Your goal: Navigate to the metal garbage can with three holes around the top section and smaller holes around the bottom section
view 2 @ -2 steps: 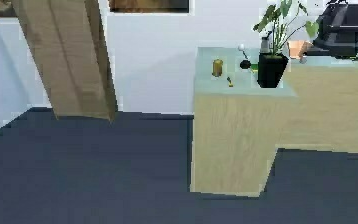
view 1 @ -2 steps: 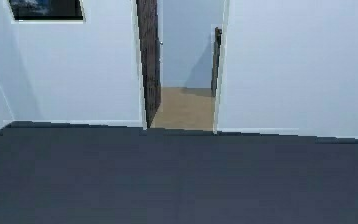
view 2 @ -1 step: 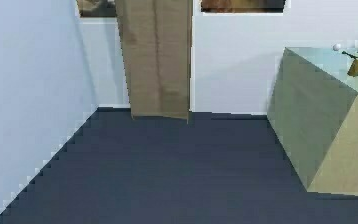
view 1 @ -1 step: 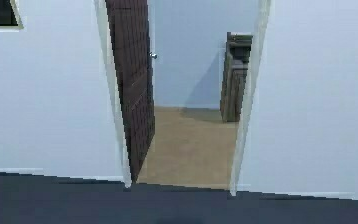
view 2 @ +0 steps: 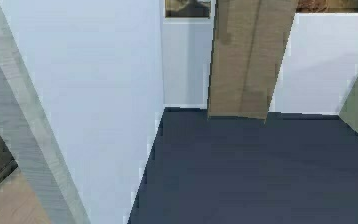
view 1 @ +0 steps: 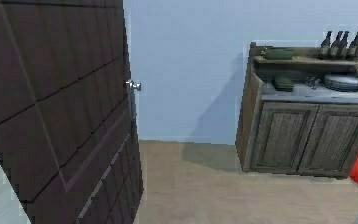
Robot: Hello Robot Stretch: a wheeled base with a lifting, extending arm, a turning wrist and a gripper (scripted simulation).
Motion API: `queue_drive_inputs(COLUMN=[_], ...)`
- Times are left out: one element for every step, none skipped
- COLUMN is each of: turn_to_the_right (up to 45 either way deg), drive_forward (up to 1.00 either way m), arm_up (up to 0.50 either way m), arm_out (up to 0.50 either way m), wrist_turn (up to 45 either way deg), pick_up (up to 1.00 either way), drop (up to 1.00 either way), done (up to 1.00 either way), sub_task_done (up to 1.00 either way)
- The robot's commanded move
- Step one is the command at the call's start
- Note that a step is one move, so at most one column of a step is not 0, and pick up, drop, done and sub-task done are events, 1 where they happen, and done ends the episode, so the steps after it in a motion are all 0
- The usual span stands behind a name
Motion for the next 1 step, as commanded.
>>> queue_drive_inputs(turn_to_the_right=[-12.0], drive_forward=[0.00], arm_up=[0.00], arm_out=[0.00], wrist_turn=[0.0], pick_up=[0.00], drop=[0.00], done=[0.00], sub_task_done=[0.00])
